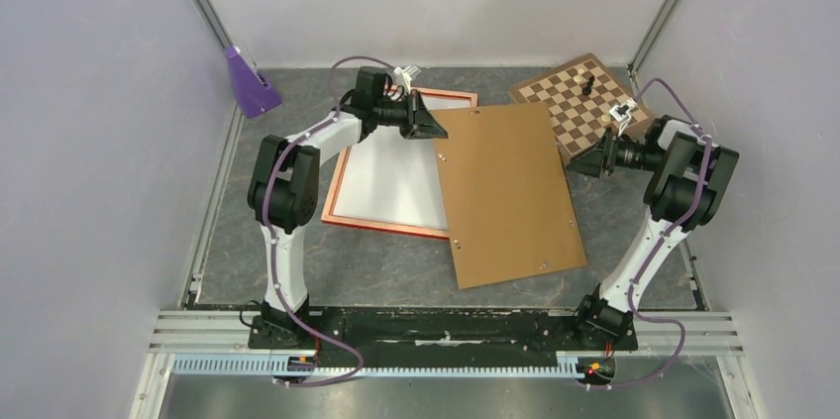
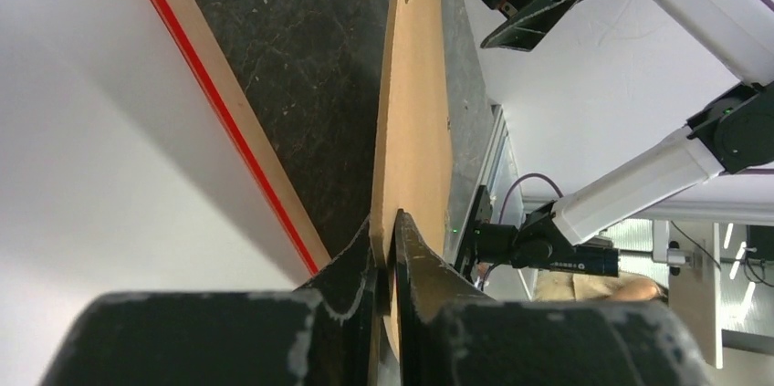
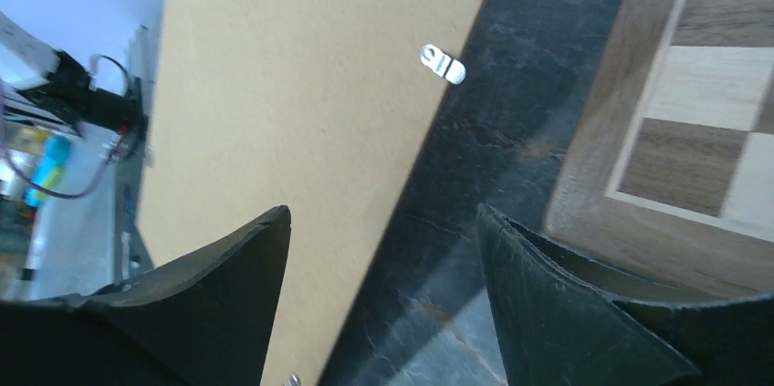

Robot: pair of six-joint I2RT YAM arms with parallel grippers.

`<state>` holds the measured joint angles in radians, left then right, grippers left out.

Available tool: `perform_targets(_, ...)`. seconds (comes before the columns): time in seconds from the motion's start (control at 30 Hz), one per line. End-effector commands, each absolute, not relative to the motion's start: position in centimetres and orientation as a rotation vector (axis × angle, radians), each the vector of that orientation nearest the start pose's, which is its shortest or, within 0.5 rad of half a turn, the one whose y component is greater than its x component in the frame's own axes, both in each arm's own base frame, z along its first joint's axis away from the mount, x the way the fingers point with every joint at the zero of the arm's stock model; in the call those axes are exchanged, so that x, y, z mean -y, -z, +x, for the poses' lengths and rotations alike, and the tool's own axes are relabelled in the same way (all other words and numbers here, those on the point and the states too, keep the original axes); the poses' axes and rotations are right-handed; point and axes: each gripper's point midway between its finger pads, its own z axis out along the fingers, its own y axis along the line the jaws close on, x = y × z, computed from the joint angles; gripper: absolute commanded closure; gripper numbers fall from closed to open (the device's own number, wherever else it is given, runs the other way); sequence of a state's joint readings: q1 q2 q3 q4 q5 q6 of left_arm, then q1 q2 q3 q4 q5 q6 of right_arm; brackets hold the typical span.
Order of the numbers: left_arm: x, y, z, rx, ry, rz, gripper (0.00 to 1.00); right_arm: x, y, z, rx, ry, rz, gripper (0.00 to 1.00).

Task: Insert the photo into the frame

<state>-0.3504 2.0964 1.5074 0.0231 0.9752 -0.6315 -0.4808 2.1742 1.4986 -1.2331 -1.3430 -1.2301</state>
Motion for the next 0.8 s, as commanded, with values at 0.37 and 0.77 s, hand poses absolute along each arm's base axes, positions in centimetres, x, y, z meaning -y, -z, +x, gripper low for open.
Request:
perform_targets(0.37, 28.4, -19.3, 45.1, -2.323, 1.249, 0.466, 0.98, 1.0, -15.3, 41.7, -1.979, -0.626, -0.585, 0.15)
perform_targets(0.77, 22.6, -17.8, 47.4, -2.424, 1.048, 0.462, 0.98, -3.3, -15.2, 38.0, -1.926, -0.479, -0.565, 0.12)
